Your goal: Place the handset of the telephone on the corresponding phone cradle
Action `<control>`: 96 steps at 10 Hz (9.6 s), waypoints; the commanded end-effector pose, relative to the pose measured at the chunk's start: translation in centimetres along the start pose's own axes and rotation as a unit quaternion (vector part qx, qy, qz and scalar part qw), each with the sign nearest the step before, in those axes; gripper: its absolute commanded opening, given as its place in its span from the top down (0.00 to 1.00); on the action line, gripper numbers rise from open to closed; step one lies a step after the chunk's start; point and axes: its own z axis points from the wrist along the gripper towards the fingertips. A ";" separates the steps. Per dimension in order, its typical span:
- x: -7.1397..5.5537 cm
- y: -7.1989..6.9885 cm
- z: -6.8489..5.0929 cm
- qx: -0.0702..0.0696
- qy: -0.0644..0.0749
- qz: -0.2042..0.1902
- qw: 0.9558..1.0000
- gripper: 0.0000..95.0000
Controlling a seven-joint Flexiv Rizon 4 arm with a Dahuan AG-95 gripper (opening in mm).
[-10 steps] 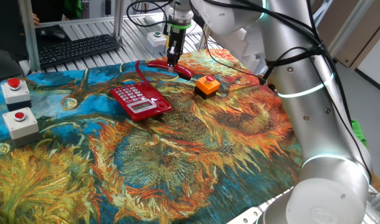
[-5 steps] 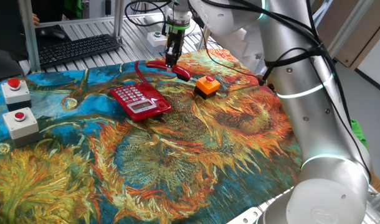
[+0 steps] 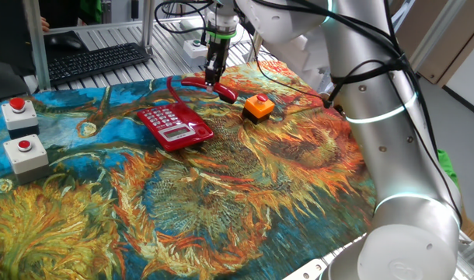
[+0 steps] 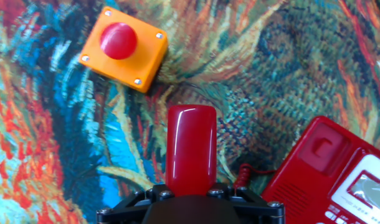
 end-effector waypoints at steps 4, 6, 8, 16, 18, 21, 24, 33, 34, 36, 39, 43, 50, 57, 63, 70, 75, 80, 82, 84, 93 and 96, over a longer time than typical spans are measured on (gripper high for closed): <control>0.2 -1.0 0.2 0.000 0.001 0.033 0.999 1.00; 0.2 -1.1 0.2 0.000 0.001 0.038 0.999 1.00; 0.3 -1.1 0.3 -0.002 0.001 0.034 0.999 1.00; 0.5 1.0 1.7 -0.012 -0.004 0.041 0.999 1.00; 0.3 1.4 2.2 -0.013 0.000 0.032 0.999 1.00; -0.1 2.6 3.5 -0.009 0.013 -0.015 1.000 1.00; -0.3 3.6 4.5 -0.012 0.019 -0.013 1.000 1.00; -1.0 4.1 6.6 -0.015 0.035 -0.031 0.999 0.80; -1.0 4.2 6.7 -0.013 0.038 -0.030 0.999 0.80; -1.0 4.2 6.8 -0.013 0.038 -0.031 0.999 0.60; -1.0 4.2 6.8 -0.012 0.037 -0.034 0.999 0.20; -1.0 4.4 6.6 -0.012 0.032 -0.065 0.997 0.20; -0.9 4.6 5.7 -0.009 0.031 -0.155 0.987 0.20; -0.1 4.8 3.4 -0.017 0.032 -0.635 0.772 0.20; 0.0 5.0 3.3 -0.039 0.010 -0.856 0.516 0.20; 0.5 4.9 4.4 -0.042 -0.037 -0.943 0.327 0.20; 1.0 4.7 5.9 -0.048 -0.057 -0.960 0.270 0.20; 1.2 4.2 7.5 -0.046 -0.072 -0.967 0.241 0.20; 1.2 4.0 8.2 -0.047 -0.074 -0.967 0.238 0.20; 1.0 4.1 8.6 -0.040 -0.076 -0.970 0.226 0.80; 0.2 4.4 7.5 -0.014 -0.064 -0.961 0.270 1.00; 0.0 3.6 5.9 -0.009 -0.057 -0.947 0.317 1.00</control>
